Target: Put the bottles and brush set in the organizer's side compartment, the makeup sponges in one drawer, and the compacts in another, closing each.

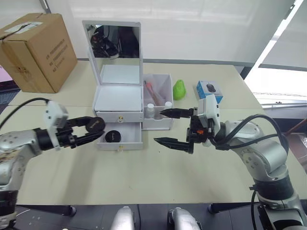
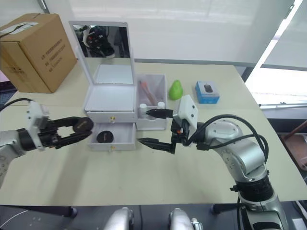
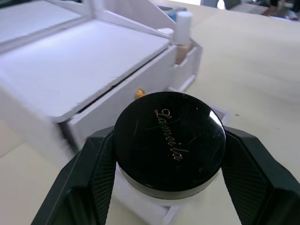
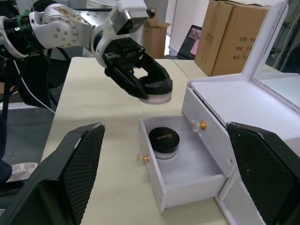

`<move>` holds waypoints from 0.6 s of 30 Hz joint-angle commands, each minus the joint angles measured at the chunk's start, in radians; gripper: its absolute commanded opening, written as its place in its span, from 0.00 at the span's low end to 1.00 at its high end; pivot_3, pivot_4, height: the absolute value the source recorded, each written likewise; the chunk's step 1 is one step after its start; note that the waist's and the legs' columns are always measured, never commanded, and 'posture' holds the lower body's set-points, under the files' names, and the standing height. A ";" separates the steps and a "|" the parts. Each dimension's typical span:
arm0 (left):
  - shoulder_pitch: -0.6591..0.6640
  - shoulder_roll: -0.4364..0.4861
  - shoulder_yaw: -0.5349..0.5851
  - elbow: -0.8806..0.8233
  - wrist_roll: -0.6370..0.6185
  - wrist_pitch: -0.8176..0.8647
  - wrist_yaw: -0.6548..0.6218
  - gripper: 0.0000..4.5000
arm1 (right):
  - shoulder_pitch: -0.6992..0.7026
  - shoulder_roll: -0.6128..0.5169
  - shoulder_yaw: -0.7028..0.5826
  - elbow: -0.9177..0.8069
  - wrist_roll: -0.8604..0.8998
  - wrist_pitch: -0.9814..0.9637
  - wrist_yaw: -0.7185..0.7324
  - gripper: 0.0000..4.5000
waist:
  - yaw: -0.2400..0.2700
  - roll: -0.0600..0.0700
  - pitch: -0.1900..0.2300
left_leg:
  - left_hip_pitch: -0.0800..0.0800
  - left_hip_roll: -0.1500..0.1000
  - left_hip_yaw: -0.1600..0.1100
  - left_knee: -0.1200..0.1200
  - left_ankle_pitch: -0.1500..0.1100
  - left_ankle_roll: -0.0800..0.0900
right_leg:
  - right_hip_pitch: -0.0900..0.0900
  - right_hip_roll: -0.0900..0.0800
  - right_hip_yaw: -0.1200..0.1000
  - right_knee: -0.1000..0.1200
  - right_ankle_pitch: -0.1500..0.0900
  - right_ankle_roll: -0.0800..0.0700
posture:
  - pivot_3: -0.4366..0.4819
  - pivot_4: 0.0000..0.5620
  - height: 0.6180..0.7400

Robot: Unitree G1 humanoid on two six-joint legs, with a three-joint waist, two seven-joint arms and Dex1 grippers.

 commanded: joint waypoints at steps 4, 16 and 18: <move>-0.133 -0.093 -0.152 0.041 0.115 -0.070 -0.009 0.65 | 0.014 0.000 -0.023 -0.052 0.006 -0.004 -0.025 1.00 | -0.006 -0.003 -0.002 | 0.001 0.000 -0.004 0.001 0.000 0.000 | 0.001 0.004 0.002 0.000 0.000 0.001 | 0.48 0.27 0.85; -0.207 -0.169 -0.229 0.139 0.199 -0.091 -0.027 0.65 | 0.046 -0.007 -0.033 -0.094 0.017 0.011 -0.071 1.00 | -0.005 -0.004 -0.003 | 0.001 0.000 -0.006 0.002 0.000 0.000 | 0.001 0.005 0.003 0.000 0.000 0.000 | 0.48 0.27 0.85; -0.205 -0.179 -0.240 0.144 0.209 -0.093 -0.027 0.65 | 0.048 -0.007 -0.034 -0.096 0.018 0.013 -0.074 1.00 | -0.005 -0.004 -0.003 | 0.001 0.000 -0.006 0.002 0.000 0.000 | 0.001 0.005 0.003 0.000 0.000 0.000 | 0.48 0.27 0.85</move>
